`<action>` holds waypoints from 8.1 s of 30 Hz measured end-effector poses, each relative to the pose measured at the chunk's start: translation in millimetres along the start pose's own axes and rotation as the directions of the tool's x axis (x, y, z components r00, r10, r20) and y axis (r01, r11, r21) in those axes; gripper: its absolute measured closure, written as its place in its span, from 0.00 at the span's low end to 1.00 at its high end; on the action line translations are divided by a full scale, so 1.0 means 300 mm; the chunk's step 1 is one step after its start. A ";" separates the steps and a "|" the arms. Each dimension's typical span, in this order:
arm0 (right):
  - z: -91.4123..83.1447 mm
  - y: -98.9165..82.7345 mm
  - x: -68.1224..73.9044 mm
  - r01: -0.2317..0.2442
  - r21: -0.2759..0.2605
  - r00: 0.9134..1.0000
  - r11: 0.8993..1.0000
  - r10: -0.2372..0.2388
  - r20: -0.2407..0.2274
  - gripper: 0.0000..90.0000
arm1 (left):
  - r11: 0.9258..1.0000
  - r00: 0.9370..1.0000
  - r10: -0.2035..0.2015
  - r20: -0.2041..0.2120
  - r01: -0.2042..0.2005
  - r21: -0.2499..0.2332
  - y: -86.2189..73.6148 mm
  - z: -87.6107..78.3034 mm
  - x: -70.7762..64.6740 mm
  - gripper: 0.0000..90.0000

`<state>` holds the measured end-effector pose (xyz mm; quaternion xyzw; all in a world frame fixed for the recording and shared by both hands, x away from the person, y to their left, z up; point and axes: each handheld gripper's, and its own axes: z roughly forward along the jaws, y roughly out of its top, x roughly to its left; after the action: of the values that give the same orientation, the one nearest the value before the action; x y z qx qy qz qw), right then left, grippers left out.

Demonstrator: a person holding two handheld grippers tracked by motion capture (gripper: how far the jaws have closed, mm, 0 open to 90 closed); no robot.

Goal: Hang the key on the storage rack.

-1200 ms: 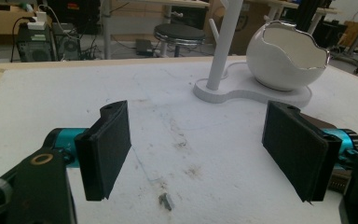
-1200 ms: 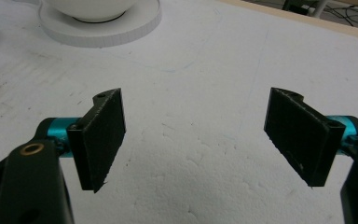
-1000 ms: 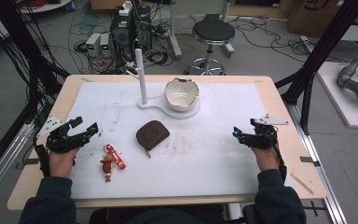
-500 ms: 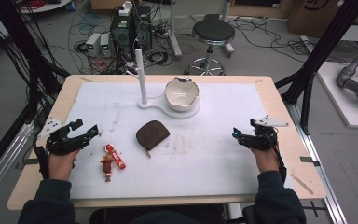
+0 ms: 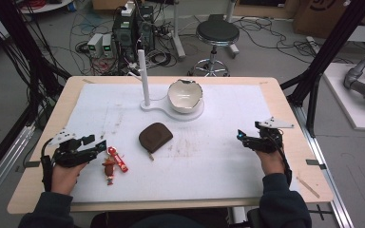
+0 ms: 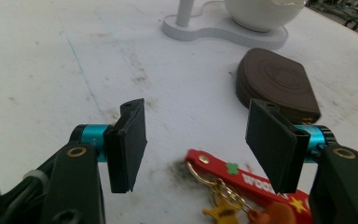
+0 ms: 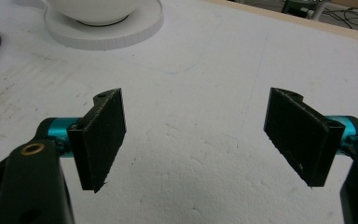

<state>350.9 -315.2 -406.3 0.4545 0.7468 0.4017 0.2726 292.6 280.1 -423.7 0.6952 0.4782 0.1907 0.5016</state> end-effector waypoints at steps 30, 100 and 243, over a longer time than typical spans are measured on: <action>0.011 -0.001 -0.002 0.004 0.013 1.000 1.000 -0.004 -0.008 0.23 | 0.971 0.997 0.059 -0.054 -0.045 0.234 -0.038 0.012 -0.041 0.52; 0.026 0.016 -0.007 -0.009 -0.019 0.999 1.000 0.009 -0.032 0.24 | 0.983 0.944 0.057 0.325 0.004 -0.184 0.756 0.321 -0.117 0.52; 0.037 0.014 -0.001 -0.008 0.002 0.998 1.000 0.008 -0.066 0.24 | 0.967 0.952 -0.060 0.301 0.130 -0.218 0.717 0.386 -0.082 0.52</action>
<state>361.6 -310.5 -408.4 0.4441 0.7541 0.4169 0.2456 469.2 190.8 -278.3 0.6276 0.4062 0.1168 0.6538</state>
